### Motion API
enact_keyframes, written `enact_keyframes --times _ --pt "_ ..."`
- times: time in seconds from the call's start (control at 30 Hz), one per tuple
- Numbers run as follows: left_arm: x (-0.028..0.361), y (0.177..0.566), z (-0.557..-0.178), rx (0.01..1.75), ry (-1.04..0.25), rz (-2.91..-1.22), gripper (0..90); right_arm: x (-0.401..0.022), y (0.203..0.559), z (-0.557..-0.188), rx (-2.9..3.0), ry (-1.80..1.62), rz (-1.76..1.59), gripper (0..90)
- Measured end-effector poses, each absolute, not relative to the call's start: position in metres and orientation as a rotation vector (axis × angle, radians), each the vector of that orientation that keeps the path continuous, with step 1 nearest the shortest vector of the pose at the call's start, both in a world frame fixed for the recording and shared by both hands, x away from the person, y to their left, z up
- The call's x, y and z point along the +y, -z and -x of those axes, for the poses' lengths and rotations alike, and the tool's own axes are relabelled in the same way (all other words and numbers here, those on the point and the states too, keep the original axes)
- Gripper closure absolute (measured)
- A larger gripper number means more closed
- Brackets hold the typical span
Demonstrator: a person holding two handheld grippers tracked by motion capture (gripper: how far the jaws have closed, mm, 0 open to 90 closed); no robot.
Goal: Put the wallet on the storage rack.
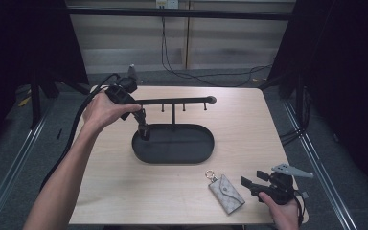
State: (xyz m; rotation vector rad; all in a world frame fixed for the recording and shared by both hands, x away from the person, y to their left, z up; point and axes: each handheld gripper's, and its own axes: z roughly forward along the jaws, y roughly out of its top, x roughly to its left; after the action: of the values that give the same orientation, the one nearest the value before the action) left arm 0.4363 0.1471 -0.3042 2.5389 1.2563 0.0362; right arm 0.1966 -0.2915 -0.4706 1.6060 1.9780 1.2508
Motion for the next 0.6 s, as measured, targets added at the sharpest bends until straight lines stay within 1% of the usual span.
enact_keyframes --times 0.07,0.13,0.2,0.3,0.4,0.47,0.6 --pt "0.155 0.302 -0.430 1.236 -0.050 -2.513 30.9 -0.292 0.470 -0.196 1.975 -1.255 -1.603 24.6" --pt "0.164 0.302 -0.426 1.232 -0.053 -2.479 27.0 -0.292 0.471 -0.197 1.977 -1.251 -1.607 24.6" --pt "0.173 0.303 -0.421 1.227 -0.062 -2.440 26.5 -0.292 0.471 -0.197 1.977 -1.250 -1.610 24.6" --pt "0.184 0.309 -0.416 1.218 -0.046 -2.406 24.0 -0.291 0.471 -0.197 1.976 -1.247 -1.609 24.5" --pt "0.195 0.313 -0.409 1.183 -0.034 -2.367 17.4 -0.292 0.471 -0.197 1.972 -1.245 -1.611 24.6" --pt "0.201 0.314 -0.404 1.174 -0.043 -2.342 19.2 -0.292 0.471 -0.197 1.971 -1.243 -1.611 24.5" --pt "0.216 0.318 -0.393 1.154 -0.085 -2.290 18.0 -0.292 0.471 -0.197 1.968 -1.243 -1.613 24.5"
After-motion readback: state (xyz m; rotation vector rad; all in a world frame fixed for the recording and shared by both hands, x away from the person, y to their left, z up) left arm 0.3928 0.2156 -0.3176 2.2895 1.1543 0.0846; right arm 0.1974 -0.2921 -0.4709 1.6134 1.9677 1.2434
